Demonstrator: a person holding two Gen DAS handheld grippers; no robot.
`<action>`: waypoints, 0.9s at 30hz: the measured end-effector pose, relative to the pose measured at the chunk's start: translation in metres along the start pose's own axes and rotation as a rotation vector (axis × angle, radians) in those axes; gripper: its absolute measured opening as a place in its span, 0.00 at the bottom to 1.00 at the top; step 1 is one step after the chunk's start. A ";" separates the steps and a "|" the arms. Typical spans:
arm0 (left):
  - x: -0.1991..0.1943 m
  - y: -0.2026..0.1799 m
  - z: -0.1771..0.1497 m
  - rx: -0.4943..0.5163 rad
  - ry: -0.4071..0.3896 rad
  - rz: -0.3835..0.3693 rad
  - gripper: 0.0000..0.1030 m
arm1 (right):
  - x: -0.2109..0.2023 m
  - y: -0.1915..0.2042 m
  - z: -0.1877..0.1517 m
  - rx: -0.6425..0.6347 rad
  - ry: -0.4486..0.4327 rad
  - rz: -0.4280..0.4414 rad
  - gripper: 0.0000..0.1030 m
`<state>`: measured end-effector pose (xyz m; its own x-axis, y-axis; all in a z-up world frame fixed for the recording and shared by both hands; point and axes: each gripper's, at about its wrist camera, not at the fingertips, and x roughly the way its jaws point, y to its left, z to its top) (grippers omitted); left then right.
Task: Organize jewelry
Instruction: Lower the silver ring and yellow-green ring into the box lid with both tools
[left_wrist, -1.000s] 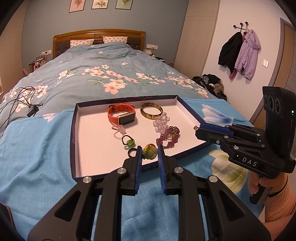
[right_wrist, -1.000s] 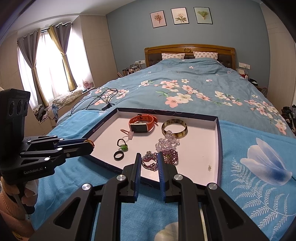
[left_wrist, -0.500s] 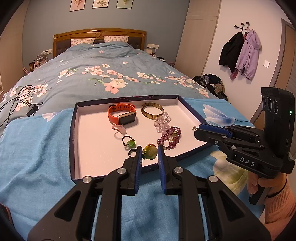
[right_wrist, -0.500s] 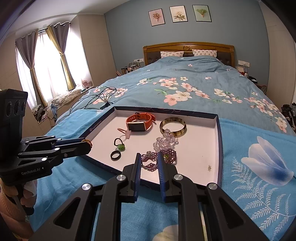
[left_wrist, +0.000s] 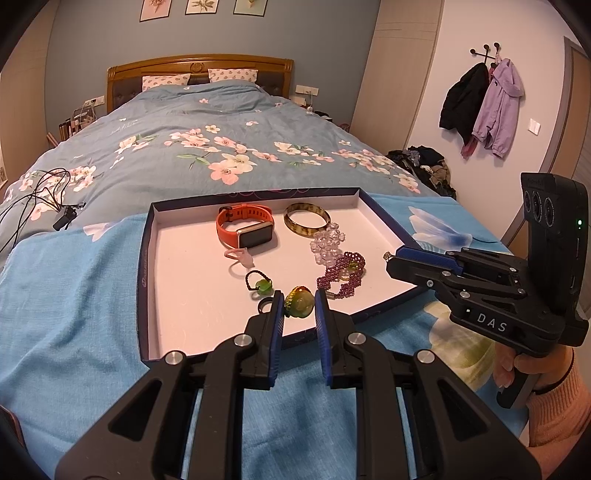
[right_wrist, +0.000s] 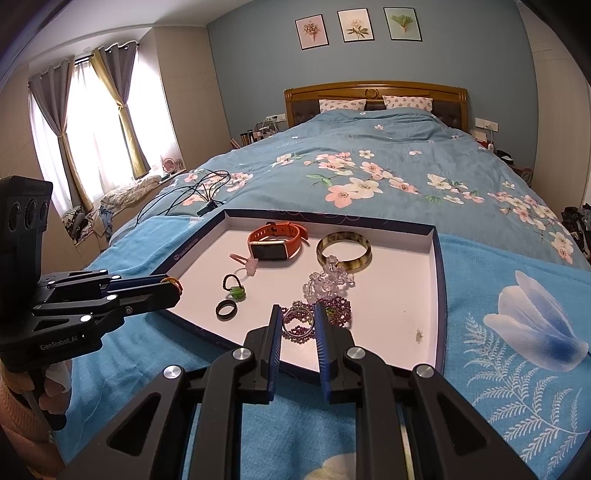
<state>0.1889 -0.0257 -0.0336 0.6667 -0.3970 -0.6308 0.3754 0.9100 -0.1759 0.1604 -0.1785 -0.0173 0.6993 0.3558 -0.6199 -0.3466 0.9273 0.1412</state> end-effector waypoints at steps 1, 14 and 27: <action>-0.001 -0.001 0.000 0.000 0.001 -0.002 0.17 | 0.000 0.000 0.000 0.000 0.001 -0.001 0.15; 0.010 0.005 -0.004 -0.008 0.013 0.004 0.17 | 0.004 -0.002 0.001 0.001 0.006 -0.006 0.15; 0.012 0.003 -0.004 -0.011 0.022 0.009 0.17 | 0.007 -0.002 0.002 0.000 0.010 -0.007 0.15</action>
<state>0.1955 -0.0271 -0.0451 0.6556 -0.3866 -0.6486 0.3623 0.9147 -0.1790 0.1675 -0.1776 -0.0204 0.6951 0.3484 -0.6288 -0.3420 0.9297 0.1370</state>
